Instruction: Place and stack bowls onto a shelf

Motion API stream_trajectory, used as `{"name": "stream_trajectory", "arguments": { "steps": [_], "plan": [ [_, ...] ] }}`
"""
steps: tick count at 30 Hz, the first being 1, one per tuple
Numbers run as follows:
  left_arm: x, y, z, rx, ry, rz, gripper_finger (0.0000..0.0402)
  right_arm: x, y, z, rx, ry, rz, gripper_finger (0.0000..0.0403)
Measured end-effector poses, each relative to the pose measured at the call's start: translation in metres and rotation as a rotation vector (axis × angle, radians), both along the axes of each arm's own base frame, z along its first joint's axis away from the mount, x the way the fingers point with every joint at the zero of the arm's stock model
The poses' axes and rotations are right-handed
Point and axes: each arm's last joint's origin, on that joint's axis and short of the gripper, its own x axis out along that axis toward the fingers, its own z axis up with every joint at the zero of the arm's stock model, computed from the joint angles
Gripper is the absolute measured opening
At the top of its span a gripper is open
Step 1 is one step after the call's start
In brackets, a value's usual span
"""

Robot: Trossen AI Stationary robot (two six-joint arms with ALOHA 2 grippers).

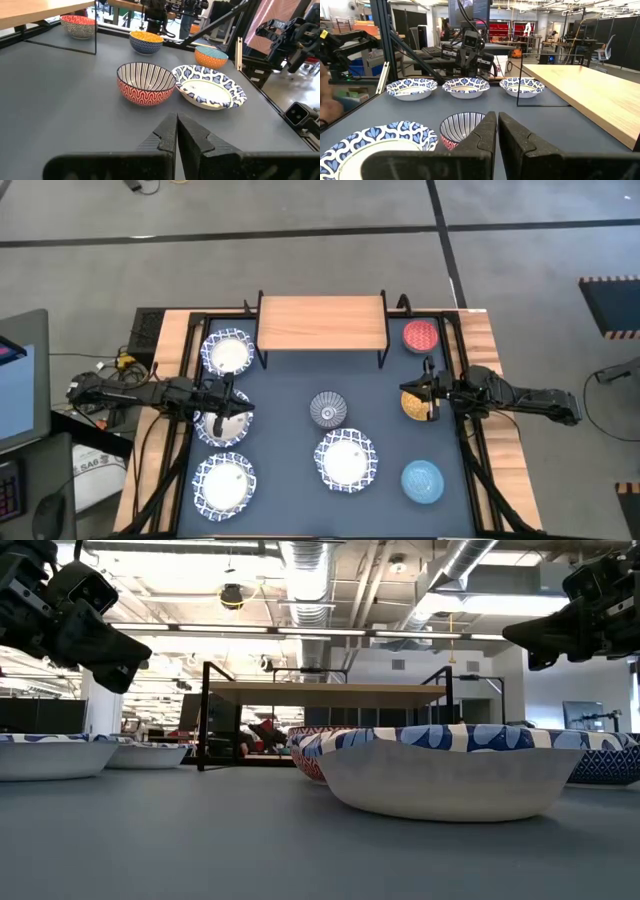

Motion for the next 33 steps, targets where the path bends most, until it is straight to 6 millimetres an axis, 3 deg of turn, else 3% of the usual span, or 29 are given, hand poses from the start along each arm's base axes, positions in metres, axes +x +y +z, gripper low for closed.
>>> {"name": "stream_trajectory", "arguments": {
  "steps": [10,28,33],
  "plan": [
    [0.0003,0.0011,0.0064,0.061,-0.056,0.035,0.0000,0.0000,0.0000,0.0001,0.003,-0.001,0.000,0.0047],
    [-0.0010,0.0046,0.0056,0.188,0.010,0.135,0.0000,0.0000,0.0000,0.0006,0.003,-0.006,0.000,0.0047],
    [-0.0009,0.0046,0.0043,0.152,0.025,0.138,0.0000,-0.0008,-0.0014,0.0084,0.174,-0.100,-0.034,0.0047]
  ]
}}
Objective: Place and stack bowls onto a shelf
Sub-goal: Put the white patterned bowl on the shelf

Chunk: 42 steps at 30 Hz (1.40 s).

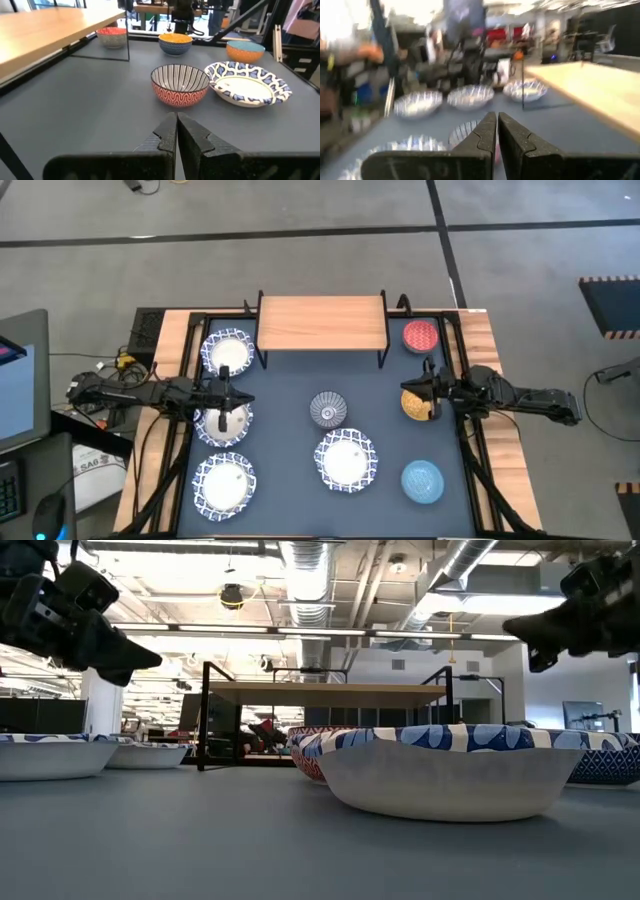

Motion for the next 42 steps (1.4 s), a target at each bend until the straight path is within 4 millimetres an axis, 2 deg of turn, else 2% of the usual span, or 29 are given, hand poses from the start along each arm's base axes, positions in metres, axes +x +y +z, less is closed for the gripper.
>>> {"name": "stream_trajectory", "arguments": {
  "steps": [3,5,6,8,12,16,21,25,32,37,40,42],
  "plan": [
    [0.000,0.001,0.001,-0.027,-0.017,0.046,0.0000,-0.001,-0.004,0.004,0.205,-0.074,-0.118,0.0047],
    [-0.001,0.008,0.008,-0.070,-0.057,0.246,0.0000,-0.002,-0.007,0.002,0.336,-0.093,-0.187,0.0047],
    [-0.003,0.012,0.014,-0.090,-0.057,0.336,0.0000,-0.002,-0.007,0.001,0.349,-0.088,-0.204,0.0047],
    [-0.006,0.017,0.022,-0.115,0.022,0.444,0.0004,-0.001,-0.008,0.000,0.315,-0.072,-0.214,0.0047],
    [-0.008,0.024,0.021,-0.176,0.251,0.567,0.0035,0.001,-0.008,0.000,0.359,-0.040,-0.206,0.0047],
    [0.002,0.029,0.017,-0.171,0.379,0.614,0.0090,0.004,-0.007,0.011,0.334,0.000,-0.165,0.0047],
    [0.021,0.041,0.006,-0.068,0.525,0.684,0.0158,0.010,-0.007,0.023,0.254,0.066,-0.149,0.0055],
    [0.034,0.053,-0.002,-0.021,0.564,0.726,0.0185,0.017,-0.008,0.028,0.208,0.126,-0.164,0.0078],
    [0.040,0.071,-0.019,-0.088,0.665,0.763,0.0176,0.028,-0.010,0.027,0.181,0.231,-0.175,0.0140],
    [0.040,0.077,-0.029,-0.126,0.730,0.769,0.0158,0.034,-0.013,0.031,0.150,0.227,-0.189,0.0189],
    [0.039,0.081,-0.031,-0.122,0.746,0.810,0.0132,0.038,-0.018,0.034,0.159,0.194,-0.225,0.0201],
    [0.038,0.082,-0.032,-0.121,0.754,0.807,0.0101,0.042,-0.023,0.034,0.172,0.175,-0.250,0.0197]
  ]
}}
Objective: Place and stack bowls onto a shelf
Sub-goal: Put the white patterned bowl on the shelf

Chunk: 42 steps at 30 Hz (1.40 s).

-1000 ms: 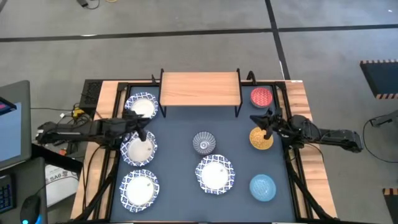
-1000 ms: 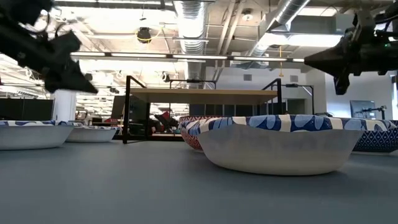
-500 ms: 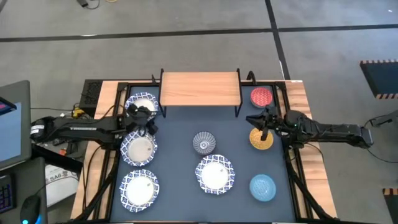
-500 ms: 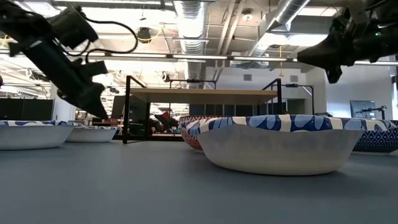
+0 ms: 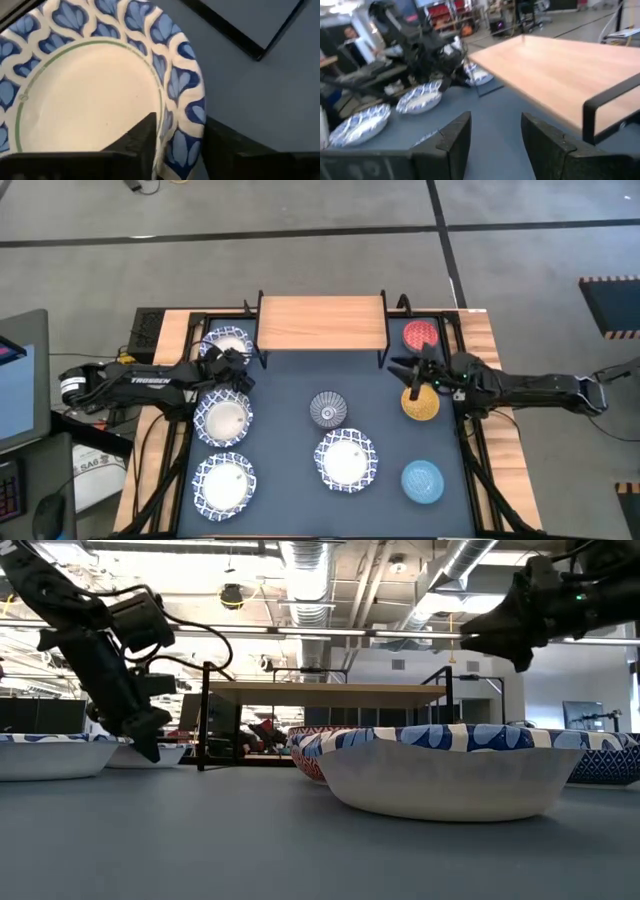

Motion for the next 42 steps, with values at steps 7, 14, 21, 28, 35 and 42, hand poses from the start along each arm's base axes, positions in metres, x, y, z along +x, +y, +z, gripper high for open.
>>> {"name": "stream_trajectory", "arguments": {
  "steps": [7,14,21,28,35,42],
  "plan": [
    [0.009,-0.006,0.008,-0.004,0.033,-0.135,0.0010,0.025,-0.021,0.012,0.063,0.082,-0.090,0.0135],
    [0.038,-0.029,0.052,0.103,0.141,-0.392,0.0002,0.076,-0.035,0.048,0.050,0.156,0.029,0.0112],
    [0.042,-0.045,0.112,0.191,0.269,-0.344,0.0002,0.122,-0.047,0.080,0.034,0.159,0.116,0.0175],
    [0.046,-0.058,0.151,0.358,0.315,-0.400,0.0002,0.157,-0.060,0.095,0.067,0.218,0.118,0.0243],
    [0.048,-0.074,0.168,0.489,0.296,-0.410,0.0002,0.151,-0.081,0.107,0.009,0.475,-0.195,0.0239],
    [0.071,-0.079,0.184,0.561,0.126,-0.508,0.0002,0.095,-0.107,0.121,0.037,0.630,-0.494,0.0221]
  ]
}}
